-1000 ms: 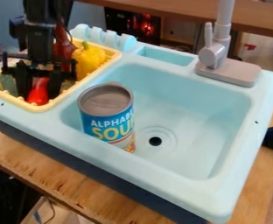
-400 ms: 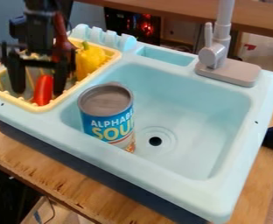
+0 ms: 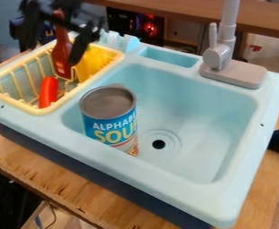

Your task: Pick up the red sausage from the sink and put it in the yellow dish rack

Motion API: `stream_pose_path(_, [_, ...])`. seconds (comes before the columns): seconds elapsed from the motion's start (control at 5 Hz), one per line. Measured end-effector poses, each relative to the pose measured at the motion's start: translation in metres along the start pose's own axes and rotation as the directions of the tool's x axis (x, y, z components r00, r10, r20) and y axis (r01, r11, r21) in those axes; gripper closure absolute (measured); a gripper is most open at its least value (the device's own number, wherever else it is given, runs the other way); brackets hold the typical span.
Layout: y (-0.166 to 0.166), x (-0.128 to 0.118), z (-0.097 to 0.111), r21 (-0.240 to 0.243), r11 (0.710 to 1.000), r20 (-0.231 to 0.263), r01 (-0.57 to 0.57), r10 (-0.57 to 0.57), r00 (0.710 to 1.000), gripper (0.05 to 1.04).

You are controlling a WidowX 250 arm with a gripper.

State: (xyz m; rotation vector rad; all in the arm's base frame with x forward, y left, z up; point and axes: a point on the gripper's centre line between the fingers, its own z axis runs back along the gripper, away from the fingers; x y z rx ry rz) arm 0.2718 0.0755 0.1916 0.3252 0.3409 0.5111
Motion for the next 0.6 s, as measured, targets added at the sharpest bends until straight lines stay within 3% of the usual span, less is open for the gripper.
stream_pose_path(0.2, [-0.019,-0.038,0.031,0.018,0.981,0.131,0.192,-0.193,0.972,0.078])
stream_pose_path(0.4, [-0.04,-0.071,0.037,0.055,0.914,0.236,0.401,-0.402,0.885,0.078])
stream_pose_path(0.6, [-0.052,-0.086,0.03,0.043,0.863,0.263,0.503,-0.495,0.828,0.079])
